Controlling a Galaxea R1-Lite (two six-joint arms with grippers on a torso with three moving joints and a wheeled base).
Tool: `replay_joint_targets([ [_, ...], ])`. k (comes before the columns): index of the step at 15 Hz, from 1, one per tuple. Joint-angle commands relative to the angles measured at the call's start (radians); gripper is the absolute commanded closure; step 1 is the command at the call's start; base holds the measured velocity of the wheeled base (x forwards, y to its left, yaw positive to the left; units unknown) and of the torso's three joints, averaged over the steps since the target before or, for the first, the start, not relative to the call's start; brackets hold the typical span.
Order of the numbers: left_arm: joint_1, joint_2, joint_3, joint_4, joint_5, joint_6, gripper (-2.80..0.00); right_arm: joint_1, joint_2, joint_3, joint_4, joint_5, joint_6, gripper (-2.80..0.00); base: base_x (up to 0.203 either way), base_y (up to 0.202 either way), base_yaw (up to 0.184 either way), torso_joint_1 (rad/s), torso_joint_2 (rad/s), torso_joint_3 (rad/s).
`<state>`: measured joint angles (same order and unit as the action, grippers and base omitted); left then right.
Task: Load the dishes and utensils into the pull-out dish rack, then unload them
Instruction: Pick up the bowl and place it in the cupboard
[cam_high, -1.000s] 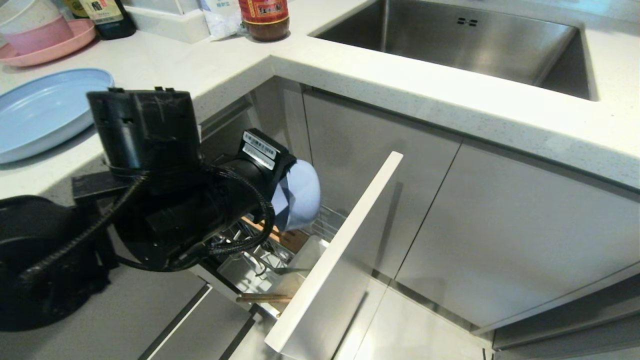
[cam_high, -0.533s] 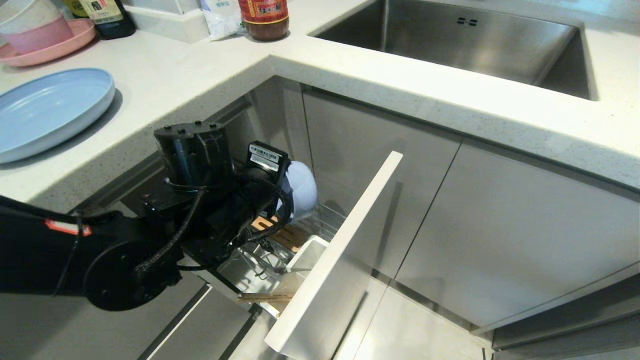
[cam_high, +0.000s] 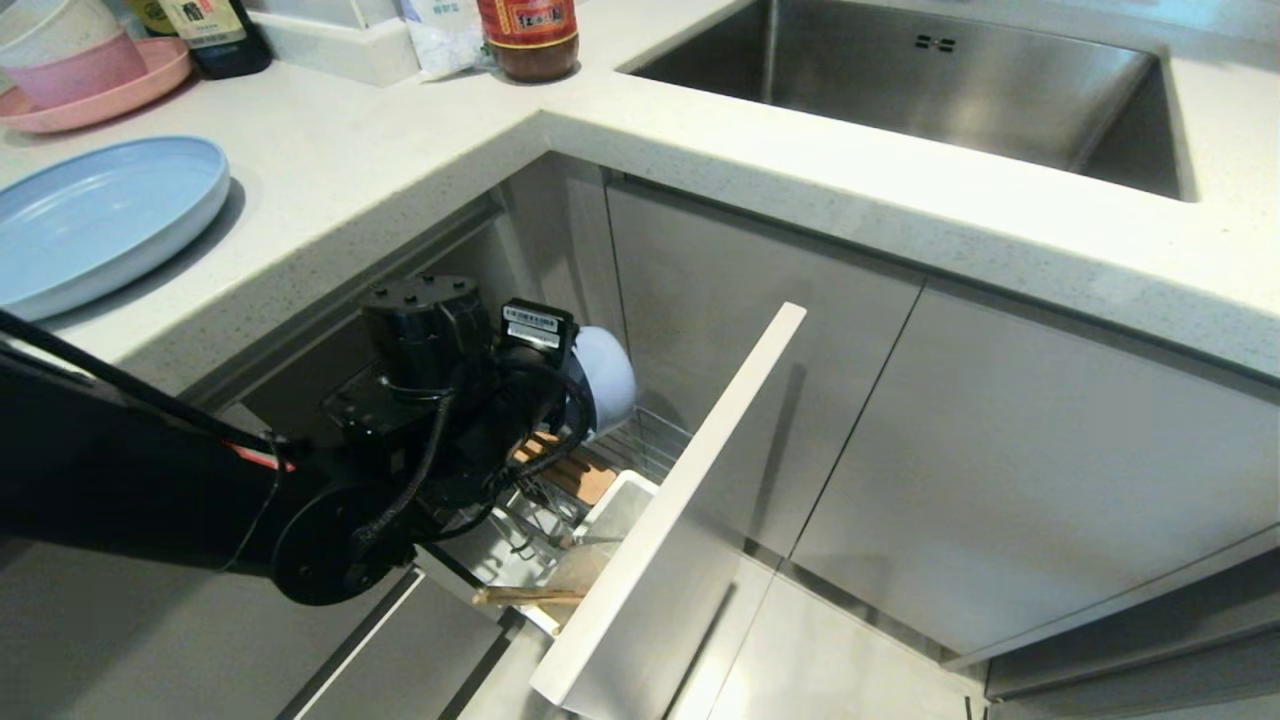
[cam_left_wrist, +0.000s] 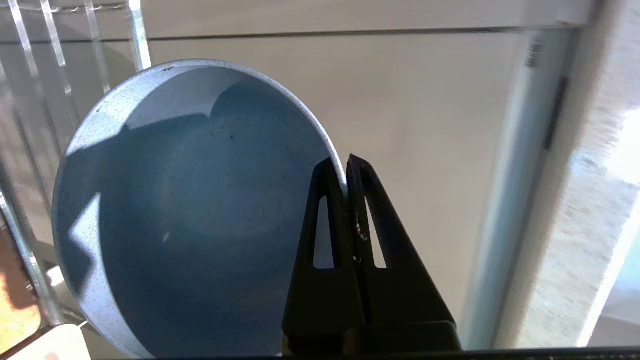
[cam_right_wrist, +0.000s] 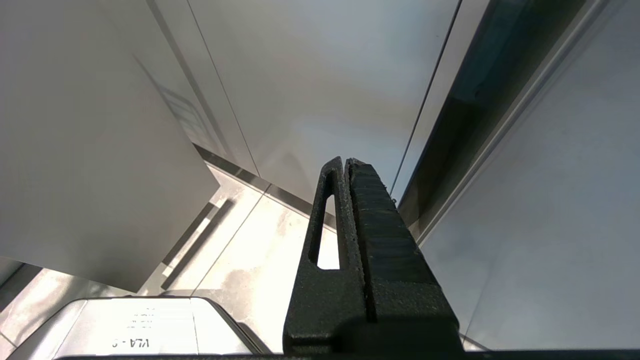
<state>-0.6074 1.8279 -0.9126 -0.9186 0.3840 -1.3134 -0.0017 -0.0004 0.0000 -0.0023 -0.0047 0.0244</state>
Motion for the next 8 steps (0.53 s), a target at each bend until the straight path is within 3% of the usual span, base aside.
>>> replay_joint_targets([
  [1,0.005,0.029,-0.001,-0.006,0.001,-0.033,0.00,0.000,-0.003,0.002,0.000,0.000,0.000,0.00,0.000,0.000,0.000,0.000,0.00,0.000],
  [8,0.012,0.074,-0.002,-0.102,0.003,-0.056,0.00,0.000,-0.003,0.002,-0.001,0.000,-0.001,0.00,0.000,0.000,0.000,0.000,0.00,0.000],
])
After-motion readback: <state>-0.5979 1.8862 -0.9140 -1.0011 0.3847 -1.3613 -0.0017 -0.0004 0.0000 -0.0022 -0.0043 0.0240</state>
